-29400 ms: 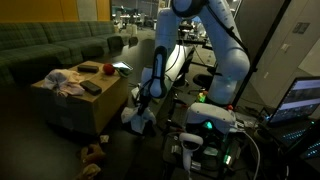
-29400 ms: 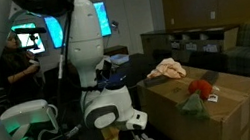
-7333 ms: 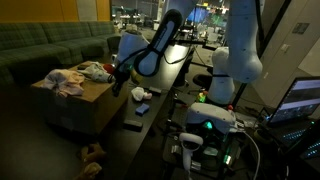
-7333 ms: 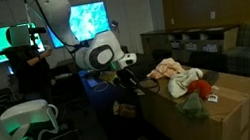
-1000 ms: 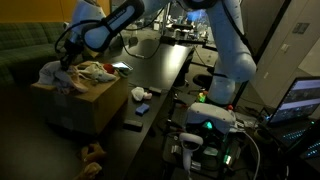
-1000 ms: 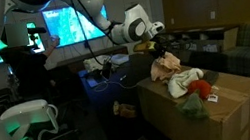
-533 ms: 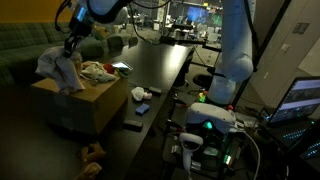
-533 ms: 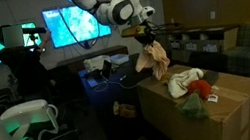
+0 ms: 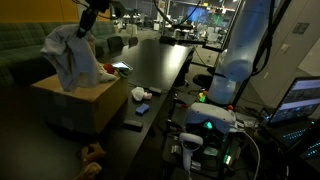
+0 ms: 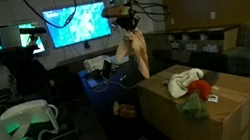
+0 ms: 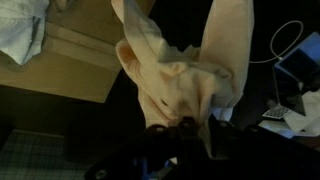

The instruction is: Pick up all the objects that are on the box and put them on the table, then pick up the objects that are on the table and put them on the box

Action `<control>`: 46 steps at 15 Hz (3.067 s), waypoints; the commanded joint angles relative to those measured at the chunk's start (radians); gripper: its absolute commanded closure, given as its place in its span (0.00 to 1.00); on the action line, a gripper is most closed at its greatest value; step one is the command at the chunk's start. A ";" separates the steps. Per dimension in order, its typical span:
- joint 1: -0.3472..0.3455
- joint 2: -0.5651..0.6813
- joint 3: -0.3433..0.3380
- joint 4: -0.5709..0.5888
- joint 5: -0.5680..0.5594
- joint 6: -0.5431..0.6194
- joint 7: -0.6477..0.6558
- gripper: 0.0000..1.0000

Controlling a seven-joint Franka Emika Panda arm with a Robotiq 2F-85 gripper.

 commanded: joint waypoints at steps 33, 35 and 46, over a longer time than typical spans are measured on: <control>0.164 0.142 -0.032 -0.524 -0.020 0.482 0.040 0.60; 0.155 0.151 -0.018 -0.525 -0.034 0.500 0.064 0.53; 0.161 0.107 0.062 -0.485 -0.017 0.467 0.081 0.00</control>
